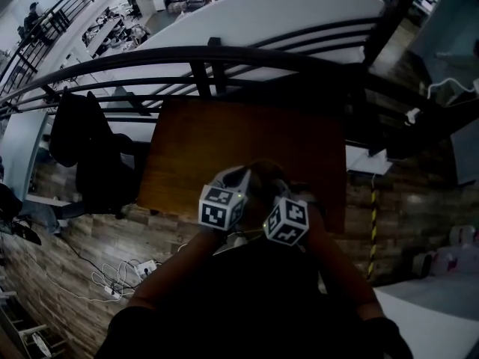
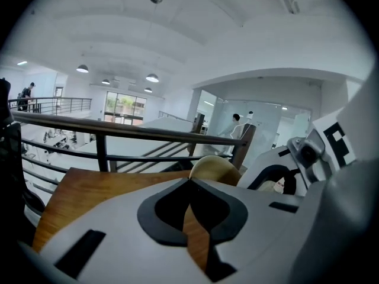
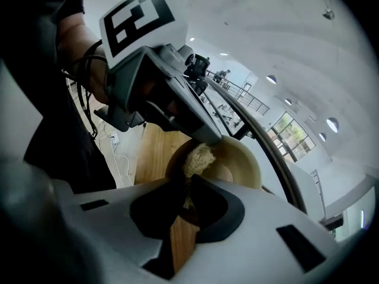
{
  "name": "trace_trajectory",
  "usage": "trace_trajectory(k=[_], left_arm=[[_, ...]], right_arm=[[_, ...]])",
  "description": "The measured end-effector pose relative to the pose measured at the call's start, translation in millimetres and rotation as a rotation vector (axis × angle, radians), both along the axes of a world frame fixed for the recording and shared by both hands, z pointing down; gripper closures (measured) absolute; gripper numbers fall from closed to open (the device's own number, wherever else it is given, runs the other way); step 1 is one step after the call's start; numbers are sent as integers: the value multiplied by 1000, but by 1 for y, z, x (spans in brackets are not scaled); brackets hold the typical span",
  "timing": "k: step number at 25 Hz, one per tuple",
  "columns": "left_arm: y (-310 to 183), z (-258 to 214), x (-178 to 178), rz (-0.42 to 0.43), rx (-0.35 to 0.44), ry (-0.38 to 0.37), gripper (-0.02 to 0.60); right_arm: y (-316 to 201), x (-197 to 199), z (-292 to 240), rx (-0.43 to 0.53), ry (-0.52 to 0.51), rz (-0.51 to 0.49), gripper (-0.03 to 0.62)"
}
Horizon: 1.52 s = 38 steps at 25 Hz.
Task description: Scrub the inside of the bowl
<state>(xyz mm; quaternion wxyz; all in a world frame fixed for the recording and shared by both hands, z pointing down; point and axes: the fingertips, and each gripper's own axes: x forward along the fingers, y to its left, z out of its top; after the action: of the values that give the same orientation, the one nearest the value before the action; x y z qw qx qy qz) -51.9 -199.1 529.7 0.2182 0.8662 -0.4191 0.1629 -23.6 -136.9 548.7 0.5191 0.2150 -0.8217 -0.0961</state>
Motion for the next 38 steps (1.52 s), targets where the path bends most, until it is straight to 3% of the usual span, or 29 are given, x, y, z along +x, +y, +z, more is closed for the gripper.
trace_trajectory(k=[7, 12, 15, 18, 22, 27, 31, 38], left_arm=[[-2, 2, -3, 5, -30, 9, 577], [7, -7, 9, 30, -99, 119, 577], [9, -25, 13, 49, -105, 173, 575], [10, -35, 14, 64, -82, 181, 574], [9, -34, 8, 66, -37, 137, 575], [4, -35, 5, 58, 14, 99, 575], [-2, -30, -3, 33, 5, 93, 577], [2, -32, 1, 39, 0, 116, 577]], right_arm=[[-24, 18, -25, 212, 115, 33, 551], [-38, 16, -31, 336, 165, 32, 551], [-34, 6, -29, 319, 153, -18, 551], [-25, -4, -27, 245, 103, -45, 551], [-12, -14, -28, 123, 17, -58, 551], [2, -13, -26, 60, 6, -74, 551], [4, -1, -31, 88, 45, -54, 551], [-20, 20, -57, 224, 66, 64, 551]])
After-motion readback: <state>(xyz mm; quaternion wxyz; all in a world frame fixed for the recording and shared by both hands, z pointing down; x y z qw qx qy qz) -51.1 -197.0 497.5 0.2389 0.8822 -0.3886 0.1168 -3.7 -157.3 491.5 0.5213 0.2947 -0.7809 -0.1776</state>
